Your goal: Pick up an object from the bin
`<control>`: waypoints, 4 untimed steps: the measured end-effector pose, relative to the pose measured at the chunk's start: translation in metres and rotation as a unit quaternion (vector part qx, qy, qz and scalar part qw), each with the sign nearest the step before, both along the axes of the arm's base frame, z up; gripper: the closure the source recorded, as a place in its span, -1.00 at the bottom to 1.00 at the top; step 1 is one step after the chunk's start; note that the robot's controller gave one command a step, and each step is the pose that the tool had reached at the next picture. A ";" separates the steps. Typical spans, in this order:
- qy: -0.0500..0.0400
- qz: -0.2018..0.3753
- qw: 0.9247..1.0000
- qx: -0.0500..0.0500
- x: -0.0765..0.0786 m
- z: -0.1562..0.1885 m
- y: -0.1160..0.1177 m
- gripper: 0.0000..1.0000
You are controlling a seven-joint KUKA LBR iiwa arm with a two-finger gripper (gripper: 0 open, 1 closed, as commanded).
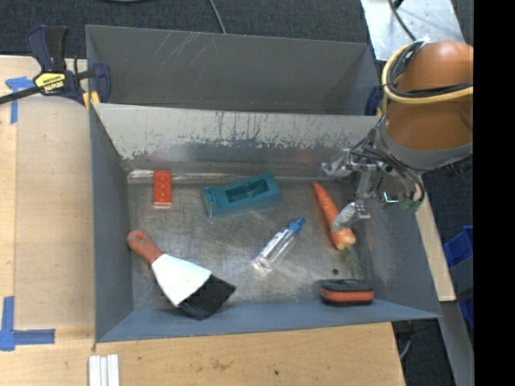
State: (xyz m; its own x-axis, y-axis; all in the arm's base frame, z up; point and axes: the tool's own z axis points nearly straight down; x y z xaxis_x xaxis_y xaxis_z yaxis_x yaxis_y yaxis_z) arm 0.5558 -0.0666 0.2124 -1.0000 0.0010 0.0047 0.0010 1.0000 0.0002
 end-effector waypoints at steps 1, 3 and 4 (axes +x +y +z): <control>-0.004 0.001 1.000 -0.001 0.002 0.005 0.000 -1.00; -0.007 0.081 0.997 0.000 0.016 -0.076 0.005 -1.00; -0.004 0.112 0.994 0.000 0.005 -0.119 -0.001 -1.00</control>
Offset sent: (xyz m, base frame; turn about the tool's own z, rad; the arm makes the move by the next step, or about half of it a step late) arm 0.0244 0.0365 -0.0611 -0.1547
